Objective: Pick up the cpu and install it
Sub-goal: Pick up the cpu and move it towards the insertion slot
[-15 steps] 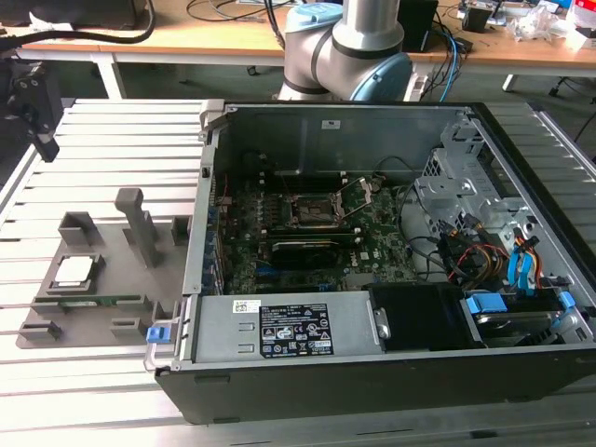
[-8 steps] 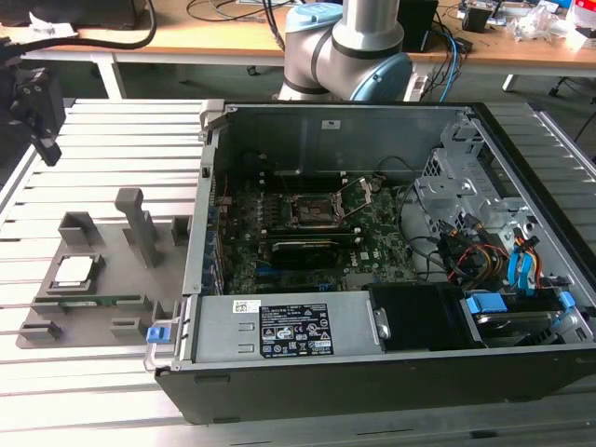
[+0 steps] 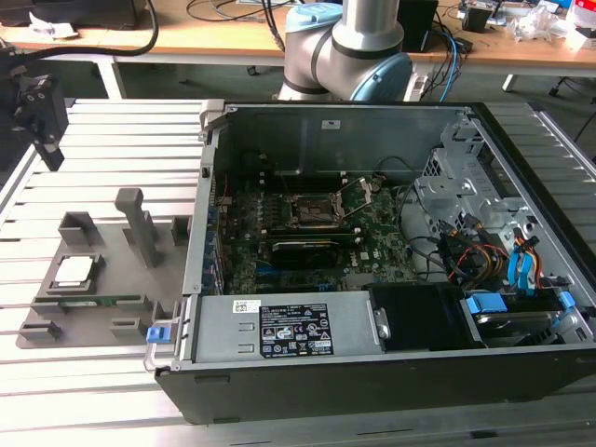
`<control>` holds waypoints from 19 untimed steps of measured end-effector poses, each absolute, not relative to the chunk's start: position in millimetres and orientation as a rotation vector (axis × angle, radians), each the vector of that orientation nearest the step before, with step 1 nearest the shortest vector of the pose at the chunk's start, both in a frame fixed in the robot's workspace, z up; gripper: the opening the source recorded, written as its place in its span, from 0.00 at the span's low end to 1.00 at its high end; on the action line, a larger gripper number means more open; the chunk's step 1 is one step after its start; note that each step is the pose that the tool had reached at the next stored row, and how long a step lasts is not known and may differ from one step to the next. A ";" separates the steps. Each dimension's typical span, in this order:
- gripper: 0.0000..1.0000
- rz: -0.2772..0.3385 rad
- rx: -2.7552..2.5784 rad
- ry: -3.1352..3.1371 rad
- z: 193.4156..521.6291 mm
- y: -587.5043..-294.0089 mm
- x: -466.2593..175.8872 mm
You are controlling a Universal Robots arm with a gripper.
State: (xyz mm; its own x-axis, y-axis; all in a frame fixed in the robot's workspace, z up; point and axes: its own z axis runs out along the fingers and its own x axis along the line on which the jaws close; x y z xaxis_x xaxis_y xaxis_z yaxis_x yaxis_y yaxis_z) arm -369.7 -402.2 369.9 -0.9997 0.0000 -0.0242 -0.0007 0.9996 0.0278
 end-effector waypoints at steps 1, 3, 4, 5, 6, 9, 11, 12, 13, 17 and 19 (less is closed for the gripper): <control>0.60 0.043 -0.001 3.117 369.4 -402.2 -369.6; 0.60 0.043 -0.001 3.117 367.0 -402.2 -369.6; 0.60 0.043 -0.001 3.117 366.2 -402.2 -369.6; 0.60 0.043 -0.001 3.117 365.7 -402.2 -369.6; 0.60 0.043 -0.001 3.117 364.6 -402.2 -369.6; 0.60 0.043 -0.001 3.117 360.6 -402.2 -369.6; 0.60 0.043 -0.001 3.117 357.7 -402.2 -369.7; 0.60 0.043 -0.001 3.117 356.5 -402.2 -369.6; 0.60 0.043 -0.001 3.117 355.3 -402.2 -369.7; 0.60 0.043 -0.001 3.117 350.0 -402.2 -369.7; 0.60 0.043 -0.001 3.117 348.8 -402.2 -369.7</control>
State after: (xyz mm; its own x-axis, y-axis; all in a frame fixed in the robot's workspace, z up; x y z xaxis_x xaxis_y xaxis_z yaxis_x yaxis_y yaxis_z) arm -369.7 -402.2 348.8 -0.9997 -0.0001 -0.0240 -0.0007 0.9996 0.0278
